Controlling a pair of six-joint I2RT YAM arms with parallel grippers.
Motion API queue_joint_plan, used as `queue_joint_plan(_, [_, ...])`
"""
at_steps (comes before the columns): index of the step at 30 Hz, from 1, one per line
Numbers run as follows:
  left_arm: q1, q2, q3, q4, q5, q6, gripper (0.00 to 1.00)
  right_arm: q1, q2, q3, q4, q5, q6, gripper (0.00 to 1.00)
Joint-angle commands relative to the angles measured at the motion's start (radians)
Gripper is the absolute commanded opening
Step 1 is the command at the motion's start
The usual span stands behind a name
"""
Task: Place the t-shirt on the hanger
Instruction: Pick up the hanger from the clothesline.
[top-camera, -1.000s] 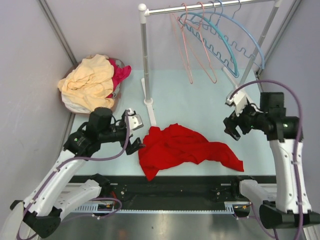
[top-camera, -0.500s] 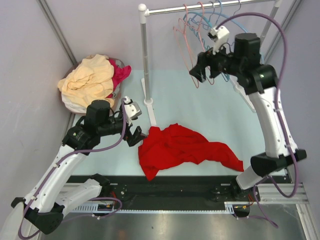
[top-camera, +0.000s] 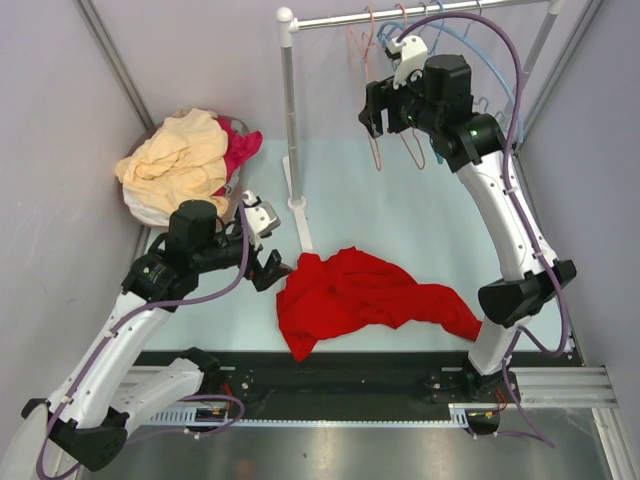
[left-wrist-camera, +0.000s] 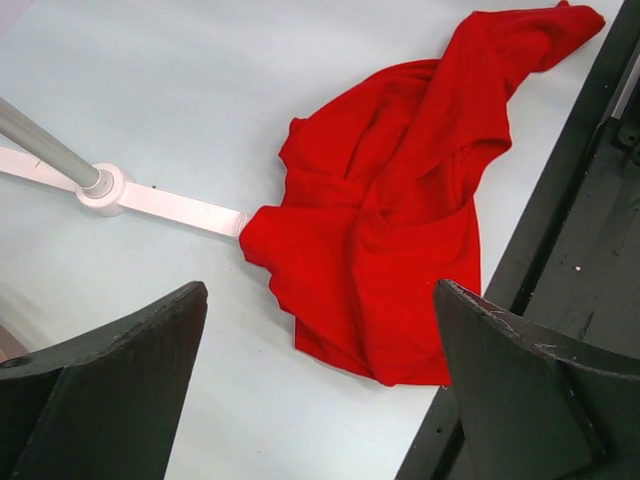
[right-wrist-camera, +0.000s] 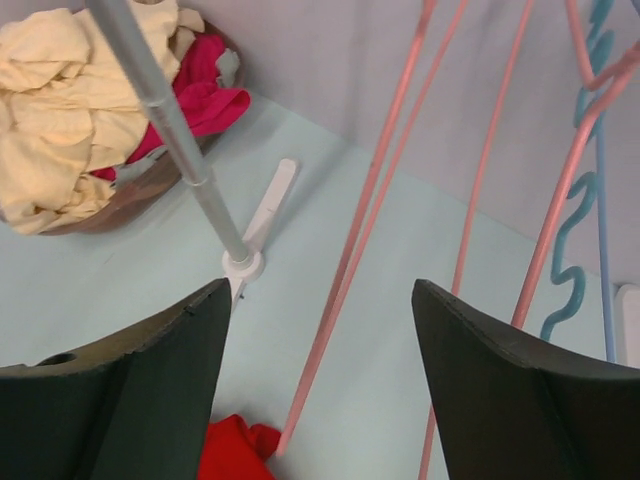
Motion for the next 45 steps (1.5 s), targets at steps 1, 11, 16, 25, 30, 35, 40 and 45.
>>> queue_joint_plan(1, [0.008, -0.014, 0.014, 0.038, -0.009, -0.012, 1.00, -0.003, 0.062, 0.059, 0.061, 0.071, 0.012, 0.75])
queue_joint_plan(11, [0.008, -0.003, 0.025, 0.044, -0.018, -0.010, 1.00, -0.006, 0.046, 0.059, 0.053, 0.058, 0.012, 0.06])
queue_joint_plan(16, [0.008, 0.008, 0.028, 0.049, -0.043, -0.012, 1.00, -0.020, -0.016, 0.027, 0.125, 0.045, 0.041, 0.00])
queue_joint_plan(25, [0.008, 0.003, 0.024, 0.039, -0.084, -0.007, 1.00, -0.051, -0.131, -0.044, 0.195, -0.079, 0.061, 0.00])
queue_joint_plan(30, [0.008, 0.015, 0.010, 0.001, -0.097, 0.045, 1.00, -0.054, -0.229, -0.197, 0.038, -0.189, -0.046, 0.00])
queue_joint_plan(35, [0.009, 0.027, -0.048, -0.005, -0.058, 0.075, 1.00, -0.040, -0.508, -0.545, -0.055, -0.281, -0.154, 0.00])
queue_joint_plan(40, [0.008, 0.050, -0.128, 0.031, 0.090, 0.166, 1.00, -0.040, -0.692, -0.770, -0.226, -0.320, -0.304, 0.00])
queue_joint_plan(45, [-0.015, 0.092, -0.228, 0.179, 0.147, 0.218, 0.89, -0.043, -0.853, -0.884, -0.514, -0.340, -0.445, 0.00])
